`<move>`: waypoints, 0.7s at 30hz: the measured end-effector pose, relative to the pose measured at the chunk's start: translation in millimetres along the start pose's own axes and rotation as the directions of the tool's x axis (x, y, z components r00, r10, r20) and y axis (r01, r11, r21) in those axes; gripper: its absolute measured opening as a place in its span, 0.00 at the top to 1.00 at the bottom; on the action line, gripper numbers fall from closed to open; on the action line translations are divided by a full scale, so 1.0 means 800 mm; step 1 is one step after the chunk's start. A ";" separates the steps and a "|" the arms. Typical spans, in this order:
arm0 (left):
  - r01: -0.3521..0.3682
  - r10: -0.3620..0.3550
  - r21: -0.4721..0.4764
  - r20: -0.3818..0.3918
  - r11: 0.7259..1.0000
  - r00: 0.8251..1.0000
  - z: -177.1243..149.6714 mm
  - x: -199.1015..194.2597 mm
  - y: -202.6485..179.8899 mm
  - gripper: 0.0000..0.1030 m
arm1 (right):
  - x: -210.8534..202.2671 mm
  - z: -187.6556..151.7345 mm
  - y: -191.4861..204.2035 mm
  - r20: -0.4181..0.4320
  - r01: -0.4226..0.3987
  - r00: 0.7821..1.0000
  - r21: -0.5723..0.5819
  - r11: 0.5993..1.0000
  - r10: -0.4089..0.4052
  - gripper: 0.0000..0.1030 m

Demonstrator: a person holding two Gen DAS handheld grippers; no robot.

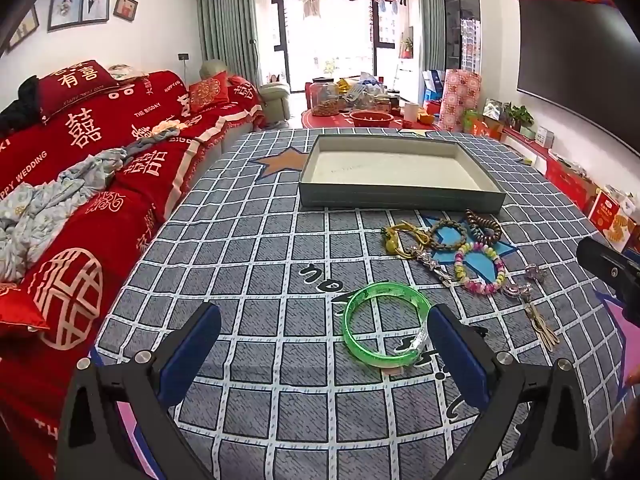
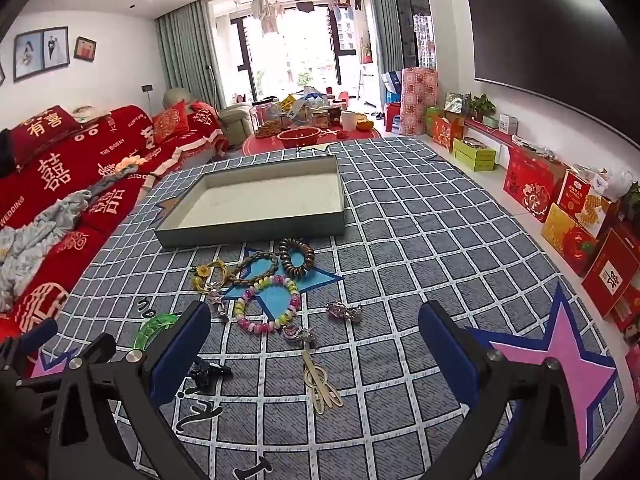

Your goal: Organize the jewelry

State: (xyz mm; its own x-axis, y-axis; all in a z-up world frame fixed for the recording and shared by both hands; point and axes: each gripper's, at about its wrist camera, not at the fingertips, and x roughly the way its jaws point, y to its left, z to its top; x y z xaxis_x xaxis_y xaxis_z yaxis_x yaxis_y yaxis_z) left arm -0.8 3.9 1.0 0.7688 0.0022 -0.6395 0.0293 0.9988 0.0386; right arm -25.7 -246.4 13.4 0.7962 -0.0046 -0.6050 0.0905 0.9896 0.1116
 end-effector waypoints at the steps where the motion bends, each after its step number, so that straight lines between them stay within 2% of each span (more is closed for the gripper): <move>1: -0.003 0.003 -0.003 0.003 1.000 1.000 0.000 0.000 0.001 0.00 | 0.000 0.000 0.001 0.000 0.000 1.000 -0.002 1.000 0.000 0.00; 21: -0.005 0.005 -0.007 0.005 1.000 1.000 0.002 -0.003 0.002 0.00 | -0.003 -0.001 0.004 -0.003 -0.016 1.000 0.000 1.000 0.016 0.00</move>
State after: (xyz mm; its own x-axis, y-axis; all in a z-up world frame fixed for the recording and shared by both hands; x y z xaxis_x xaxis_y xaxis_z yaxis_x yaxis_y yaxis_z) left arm -1.8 5.2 3.7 0.7724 0.0073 -0.6351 0.0204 0.9991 0.0363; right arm -27.6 -243.0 14.4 0.7960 0.0117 -0.6052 0.0774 0.9896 0.1210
